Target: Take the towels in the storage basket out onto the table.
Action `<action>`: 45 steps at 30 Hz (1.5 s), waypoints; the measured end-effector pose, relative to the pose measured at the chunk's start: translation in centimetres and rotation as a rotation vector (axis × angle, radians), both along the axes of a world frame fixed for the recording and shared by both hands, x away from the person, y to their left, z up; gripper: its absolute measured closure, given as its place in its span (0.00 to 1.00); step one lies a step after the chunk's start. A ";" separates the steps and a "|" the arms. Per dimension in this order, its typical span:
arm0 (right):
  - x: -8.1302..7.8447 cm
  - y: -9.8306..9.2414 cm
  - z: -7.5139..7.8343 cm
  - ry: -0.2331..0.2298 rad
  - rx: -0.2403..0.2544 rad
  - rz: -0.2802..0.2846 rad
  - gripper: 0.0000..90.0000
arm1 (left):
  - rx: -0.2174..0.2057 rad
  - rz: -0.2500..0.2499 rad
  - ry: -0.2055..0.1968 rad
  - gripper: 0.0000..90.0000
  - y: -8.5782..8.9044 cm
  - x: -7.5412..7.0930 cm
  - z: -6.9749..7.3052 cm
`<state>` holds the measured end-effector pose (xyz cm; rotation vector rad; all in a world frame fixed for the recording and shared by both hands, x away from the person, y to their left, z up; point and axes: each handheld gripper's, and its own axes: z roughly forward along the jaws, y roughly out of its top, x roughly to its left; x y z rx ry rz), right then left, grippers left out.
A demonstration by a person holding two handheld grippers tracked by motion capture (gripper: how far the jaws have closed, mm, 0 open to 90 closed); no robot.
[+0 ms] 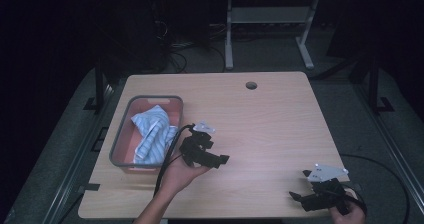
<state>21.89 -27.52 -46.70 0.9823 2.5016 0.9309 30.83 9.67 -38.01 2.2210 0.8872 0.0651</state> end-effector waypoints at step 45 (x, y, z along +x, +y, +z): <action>0.0 0.1 -0.1 0.012 0.000 0.007 0.15 | 0.043 0.230 0.018 0.26 9.3 6.1 5.1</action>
